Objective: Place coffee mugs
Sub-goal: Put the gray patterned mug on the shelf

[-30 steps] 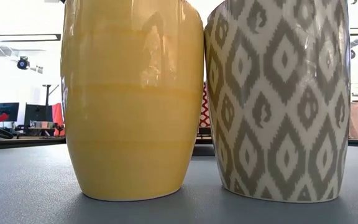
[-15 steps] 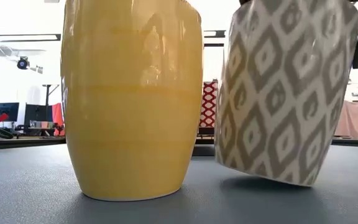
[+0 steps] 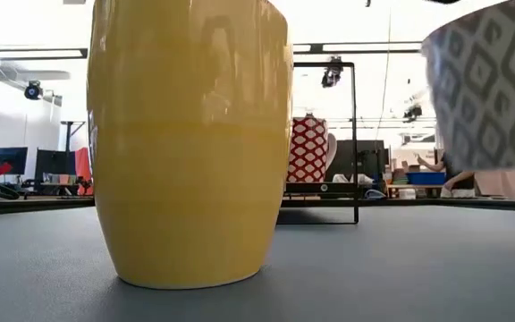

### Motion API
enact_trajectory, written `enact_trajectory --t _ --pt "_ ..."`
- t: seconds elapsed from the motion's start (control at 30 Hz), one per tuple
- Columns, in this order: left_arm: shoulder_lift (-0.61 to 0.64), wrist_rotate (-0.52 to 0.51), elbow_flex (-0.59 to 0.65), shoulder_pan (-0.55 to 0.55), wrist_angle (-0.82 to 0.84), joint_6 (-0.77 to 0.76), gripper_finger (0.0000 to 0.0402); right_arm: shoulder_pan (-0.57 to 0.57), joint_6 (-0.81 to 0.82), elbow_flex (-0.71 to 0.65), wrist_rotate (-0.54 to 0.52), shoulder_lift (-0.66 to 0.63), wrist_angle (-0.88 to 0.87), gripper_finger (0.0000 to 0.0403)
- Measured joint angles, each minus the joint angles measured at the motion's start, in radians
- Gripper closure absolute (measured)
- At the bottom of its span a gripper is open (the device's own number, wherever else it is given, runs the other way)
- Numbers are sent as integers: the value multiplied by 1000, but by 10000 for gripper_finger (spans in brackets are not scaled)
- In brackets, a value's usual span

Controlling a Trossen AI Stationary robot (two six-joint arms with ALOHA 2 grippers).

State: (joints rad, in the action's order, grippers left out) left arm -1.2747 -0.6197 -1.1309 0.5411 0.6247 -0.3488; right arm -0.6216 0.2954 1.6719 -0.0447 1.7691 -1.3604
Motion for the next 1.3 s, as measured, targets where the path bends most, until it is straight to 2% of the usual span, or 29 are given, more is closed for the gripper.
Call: enact_trajectory --t 0.13,0.23,0.53,0.67,0.87,0.97,1.3 --pt "0 0 0 0 1 1 326 6 77 43 -5 -29 -151 389" --pt "0 0 0 0 4 16 326 24 104 45 -23 -62 -198 389" --pt "1 1 0 0 17 49 326 191 82 -37 -145 -215 -199 389" --pt "1 2 0 0 27 49 326 307 17 -70 -172 -259 -110 389" --pt "1 2 0 0 29 63 326 458 -183 -75 -150 -243 87 390" --pt "1 2 0 0 29 71 326 513 -261 -75 -72 -208 145 390" --pt "1 2 0 0 55 79 326 566 -422 -76 47 -94 209 390"
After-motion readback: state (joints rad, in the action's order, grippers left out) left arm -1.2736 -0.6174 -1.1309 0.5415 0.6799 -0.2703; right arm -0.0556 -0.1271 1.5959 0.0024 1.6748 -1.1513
